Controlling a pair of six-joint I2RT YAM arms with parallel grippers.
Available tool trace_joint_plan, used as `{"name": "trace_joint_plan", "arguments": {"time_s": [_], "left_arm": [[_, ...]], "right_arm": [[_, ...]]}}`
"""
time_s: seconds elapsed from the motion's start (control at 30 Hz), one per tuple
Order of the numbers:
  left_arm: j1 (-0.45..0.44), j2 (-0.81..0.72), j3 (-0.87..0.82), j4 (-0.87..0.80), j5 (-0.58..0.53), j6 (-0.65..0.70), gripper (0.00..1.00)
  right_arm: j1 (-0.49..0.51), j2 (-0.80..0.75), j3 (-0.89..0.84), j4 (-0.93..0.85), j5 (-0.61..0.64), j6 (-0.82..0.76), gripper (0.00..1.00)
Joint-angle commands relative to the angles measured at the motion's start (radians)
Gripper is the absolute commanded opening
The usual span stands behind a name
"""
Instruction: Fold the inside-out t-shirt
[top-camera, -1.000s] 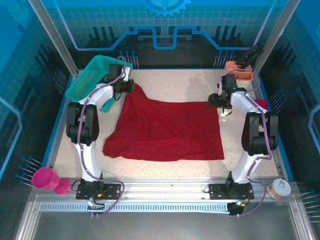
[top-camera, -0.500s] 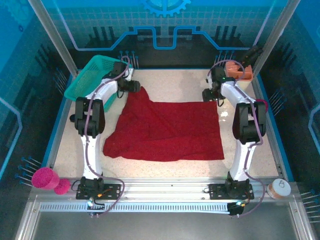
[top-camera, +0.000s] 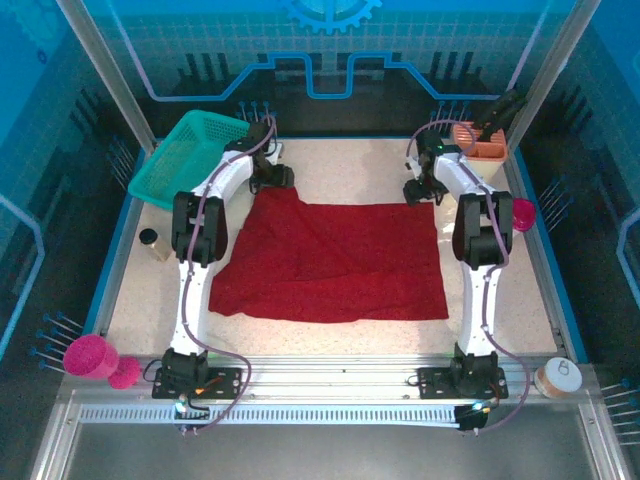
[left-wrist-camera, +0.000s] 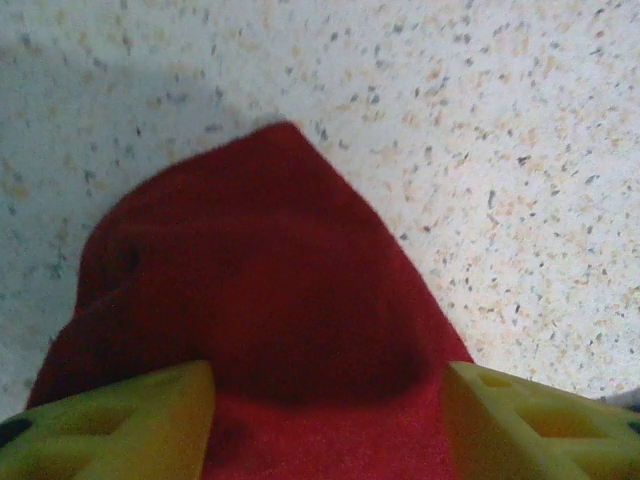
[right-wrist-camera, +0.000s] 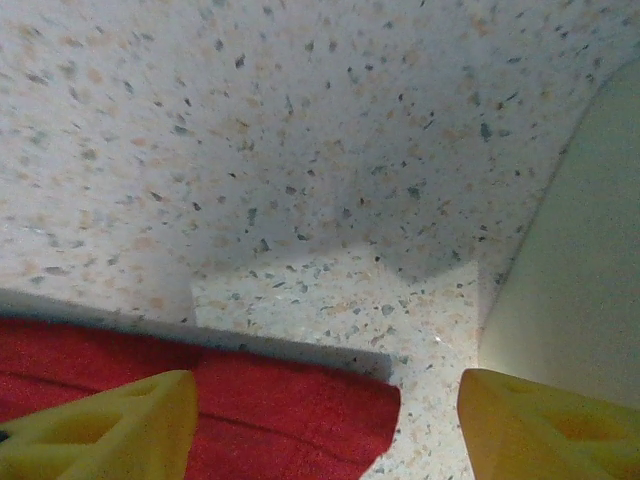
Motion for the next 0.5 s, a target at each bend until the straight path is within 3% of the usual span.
{"name": "trace_joint_plan", "arguments": {"time_s": [0.0, 0.13, 0.23, 0.47], "left_arm": [[0.013, 0.083, 0.121, -0.143, -0.008, -0.064, 0.63], [0.017, 0.191, 0.305, -0.299, 0.062, -0.073, 0.62], [0.017, 0.233, 0.365, -0.361, 0.07, -0.052, 0.56], [0.017, 0.15, 0.298, -0.298, 0.114, 0.073, 0.08]], "right_arm": [[-0.002, 0.065, 0.033, -0.076, 0.021, -0.047, 0.71], [-0.023, 0.091, 0.066, -0.143, -0.041, -0.041, 0.72], [-0.052, 0.124, 0.103, -0.226, -0.124, -0.041, 0.64], [-0.068, 0.103, 0.105, -0.224, -0.215, -0.073, 0.24]]}}
